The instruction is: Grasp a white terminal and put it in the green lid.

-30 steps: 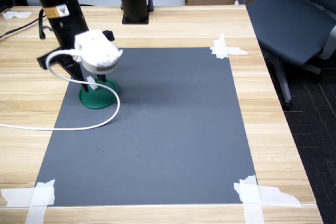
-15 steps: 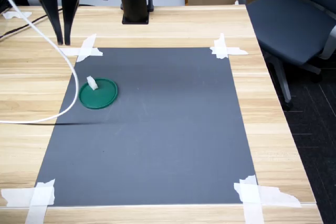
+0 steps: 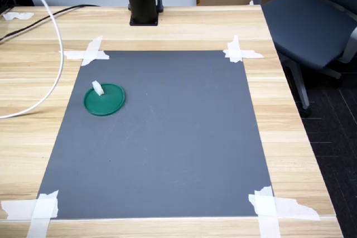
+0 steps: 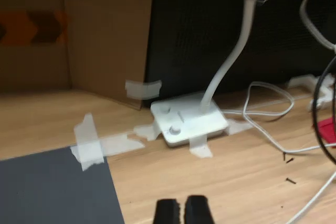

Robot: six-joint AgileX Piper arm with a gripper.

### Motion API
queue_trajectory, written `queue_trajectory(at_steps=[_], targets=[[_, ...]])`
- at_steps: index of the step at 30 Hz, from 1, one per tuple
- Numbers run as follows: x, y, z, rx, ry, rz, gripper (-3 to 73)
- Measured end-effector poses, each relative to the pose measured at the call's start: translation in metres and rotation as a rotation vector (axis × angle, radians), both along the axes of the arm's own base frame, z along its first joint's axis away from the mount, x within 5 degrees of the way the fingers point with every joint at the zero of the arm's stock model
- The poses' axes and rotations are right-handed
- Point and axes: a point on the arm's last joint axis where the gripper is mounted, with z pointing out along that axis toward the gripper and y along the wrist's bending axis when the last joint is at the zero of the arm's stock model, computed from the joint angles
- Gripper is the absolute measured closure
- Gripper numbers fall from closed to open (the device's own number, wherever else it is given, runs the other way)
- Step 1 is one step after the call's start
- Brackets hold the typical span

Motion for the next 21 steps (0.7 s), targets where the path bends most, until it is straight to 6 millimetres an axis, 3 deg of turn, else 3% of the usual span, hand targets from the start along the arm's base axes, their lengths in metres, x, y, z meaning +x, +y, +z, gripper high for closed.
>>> queue_trajectory(at_steps=[6, 13, 21], targets=[[-0.029, 0.015, -0.016, 0.013, -0.030, 0.062, 72.1], [-0.059, 0.036, -0.055, 0.012, -0.061, 0.174, 72.2], [-0.085, 0.041, -0.099, 0.006, -0.112, 0.191, 72.2]])
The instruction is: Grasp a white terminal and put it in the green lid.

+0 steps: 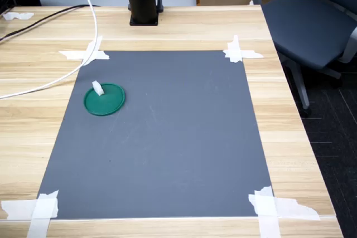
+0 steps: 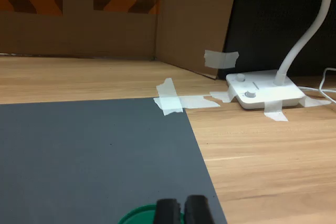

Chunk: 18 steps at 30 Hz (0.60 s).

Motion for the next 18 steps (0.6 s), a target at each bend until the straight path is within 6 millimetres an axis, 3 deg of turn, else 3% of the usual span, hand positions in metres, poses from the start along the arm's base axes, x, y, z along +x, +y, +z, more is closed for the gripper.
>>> queue_trajectory(at_steps=[7, 18], targets=[[-0.009, 0.001, -0.015, -0.008, -0.054, -0.001, 72.2], [-0.013, 0.000, -0.013, -0.010, -0.102, -0.022, 72.2]])
